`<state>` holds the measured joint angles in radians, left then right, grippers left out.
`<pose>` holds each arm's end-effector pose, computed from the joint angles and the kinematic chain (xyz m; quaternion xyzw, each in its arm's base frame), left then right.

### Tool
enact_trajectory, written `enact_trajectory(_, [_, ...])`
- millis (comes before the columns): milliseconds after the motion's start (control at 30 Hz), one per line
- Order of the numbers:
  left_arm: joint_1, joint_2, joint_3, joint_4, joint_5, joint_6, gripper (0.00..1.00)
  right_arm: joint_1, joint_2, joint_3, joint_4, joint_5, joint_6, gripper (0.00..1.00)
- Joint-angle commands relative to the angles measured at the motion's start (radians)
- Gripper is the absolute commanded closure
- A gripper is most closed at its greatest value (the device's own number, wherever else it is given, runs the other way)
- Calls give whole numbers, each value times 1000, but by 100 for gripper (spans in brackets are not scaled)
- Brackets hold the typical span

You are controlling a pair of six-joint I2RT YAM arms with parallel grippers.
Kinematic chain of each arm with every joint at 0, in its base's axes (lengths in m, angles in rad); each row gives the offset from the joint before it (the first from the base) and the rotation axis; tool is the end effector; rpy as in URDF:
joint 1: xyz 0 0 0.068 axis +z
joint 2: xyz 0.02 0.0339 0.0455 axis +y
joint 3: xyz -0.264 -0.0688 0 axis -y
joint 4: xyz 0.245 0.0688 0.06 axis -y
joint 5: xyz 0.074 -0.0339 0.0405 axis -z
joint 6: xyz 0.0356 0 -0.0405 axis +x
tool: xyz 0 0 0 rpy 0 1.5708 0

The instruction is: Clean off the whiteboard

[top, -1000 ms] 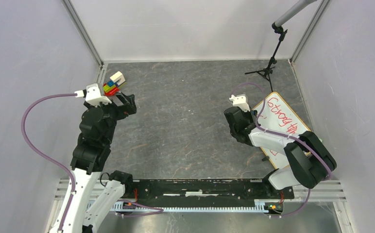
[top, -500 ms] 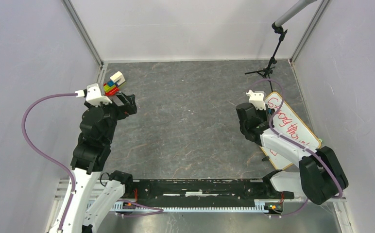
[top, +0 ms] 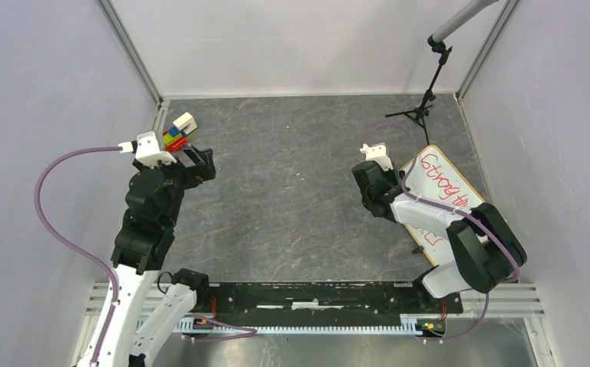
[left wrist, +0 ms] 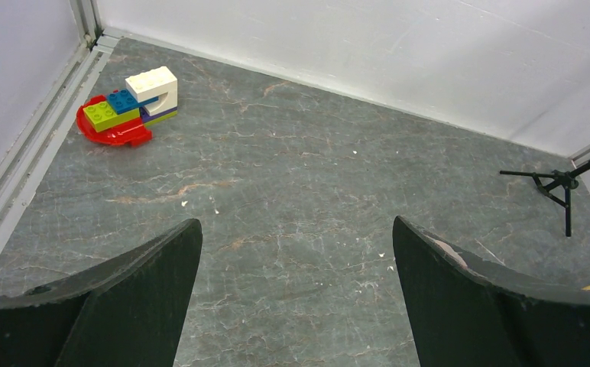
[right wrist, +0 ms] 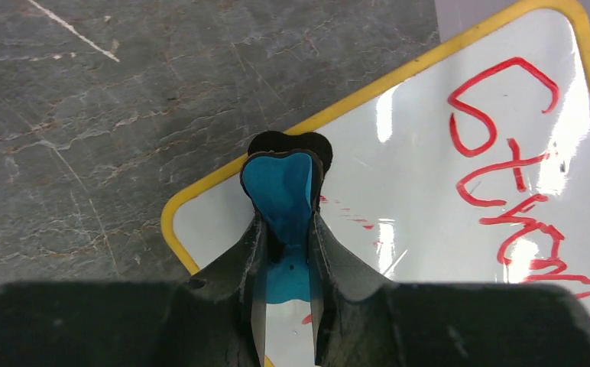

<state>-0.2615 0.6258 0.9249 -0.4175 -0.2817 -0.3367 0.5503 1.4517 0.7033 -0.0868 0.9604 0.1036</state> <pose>0.1281 -0.0240 0.3849 -0.1210 0.7363 -0.0934 0.6592 0.2474 0.1176 0.1829 -0.0213 0.8438 -0.3058 0.4404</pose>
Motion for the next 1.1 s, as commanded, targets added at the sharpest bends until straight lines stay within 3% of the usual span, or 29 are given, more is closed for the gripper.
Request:
enact_trajectory(0, [-3,2,18,32,8,-1,0,10,15,42,42,-39,22,82])
enact_trajectory(200, [-4,5,18,32,11,-1,0,-35,-49,38,-47,30,79,82])
enact_trajectory(500, [-11,-3,18,33,11,-1,0,-115,-267,-106,-90,24,109,82])
enact_trajectory(900, [-15,-1,18,32,4,2,0,-26,-70,-36,-28,-128,85,83])
enact_trajectory(1067, [-15,5,19,32,6,2,0,-25,-62,-43,-11,-114,91,83])
